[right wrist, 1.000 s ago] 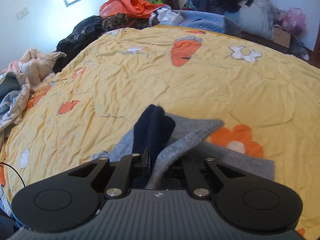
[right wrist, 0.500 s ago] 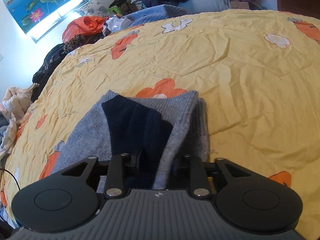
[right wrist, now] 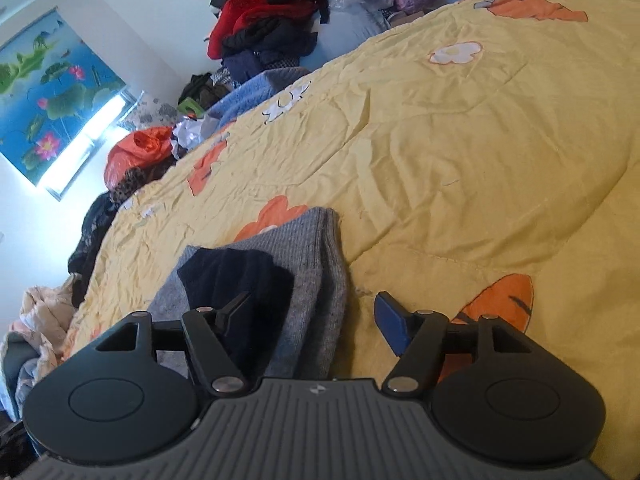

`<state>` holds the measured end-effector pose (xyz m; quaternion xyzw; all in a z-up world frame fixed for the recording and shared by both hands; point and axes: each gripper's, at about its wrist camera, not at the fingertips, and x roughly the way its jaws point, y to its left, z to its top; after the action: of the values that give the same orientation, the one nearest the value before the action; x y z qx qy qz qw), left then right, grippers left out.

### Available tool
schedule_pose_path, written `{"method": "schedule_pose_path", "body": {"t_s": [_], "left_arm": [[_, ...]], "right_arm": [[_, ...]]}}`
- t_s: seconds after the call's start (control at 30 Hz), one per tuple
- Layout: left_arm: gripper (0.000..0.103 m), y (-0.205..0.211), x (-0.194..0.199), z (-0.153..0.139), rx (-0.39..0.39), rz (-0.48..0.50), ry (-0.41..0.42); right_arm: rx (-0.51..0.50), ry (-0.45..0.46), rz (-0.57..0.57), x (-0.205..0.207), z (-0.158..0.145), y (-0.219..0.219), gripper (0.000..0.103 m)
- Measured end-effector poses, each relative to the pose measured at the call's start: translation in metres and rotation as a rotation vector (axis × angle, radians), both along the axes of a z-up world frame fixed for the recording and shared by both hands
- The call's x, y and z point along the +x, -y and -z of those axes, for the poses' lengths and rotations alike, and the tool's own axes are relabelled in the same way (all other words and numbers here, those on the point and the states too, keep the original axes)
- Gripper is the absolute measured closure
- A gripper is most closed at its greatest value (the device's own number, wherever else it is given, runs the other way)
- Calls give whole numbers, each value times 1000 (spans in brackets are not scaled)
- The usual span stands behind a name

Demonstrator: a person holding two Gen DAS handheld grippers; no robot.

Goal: Fold small clothes

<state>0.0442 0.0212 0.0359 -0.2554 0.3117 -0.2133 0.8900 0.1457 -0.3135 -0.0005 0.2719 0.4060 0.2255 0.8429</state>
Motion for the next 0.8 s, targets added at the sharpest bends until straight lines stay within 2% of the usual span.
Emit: {"method": "schedule_pose_path", "body": {"t_s": [0.07,0.1,0.2,0.3,0.33,0.37,0.4,0.47,0.6,0.7,0.8], "left_arm": [[18,-23,31,18,-130,-44,-105],[18,-28,42,26,-171,-53,-139],[19,-23,71,43,-202,-38,-229],[22,-12,84,43,-173,-7,-205],[31,-9,88,43,-161,-4,-211],[68,-4,93,45,-130,-2,-233],[81,0,97,51,-91,0,-262],[84,0,98,54,-82,-1,-254],[87,-3,90,39,2,18,-209],[87,-17,91,26,-1,25,-191],[87,-35,92,11,22,-8,-152]], "right_arm": [[57,-9,-2,-2,6,0,32],[66,-3,-3,-5,6,-3,32],[82,-2,-9,-4,8,-8,32],[60,2,-17,-2,6,-17,33],[18,7,-15,-3,4,-22,48],[-38,9,-30,-4,4,-28,61],[-72,25,-42,-7,2,-35,73],[-98,57,-46,-12,-3,-43,76],[-85,95,-49,-15,-16,-52,78],[-60,126,-52,-13,-27,-63,79],[-13,151,-72,-6,-35,-80,79]]}}
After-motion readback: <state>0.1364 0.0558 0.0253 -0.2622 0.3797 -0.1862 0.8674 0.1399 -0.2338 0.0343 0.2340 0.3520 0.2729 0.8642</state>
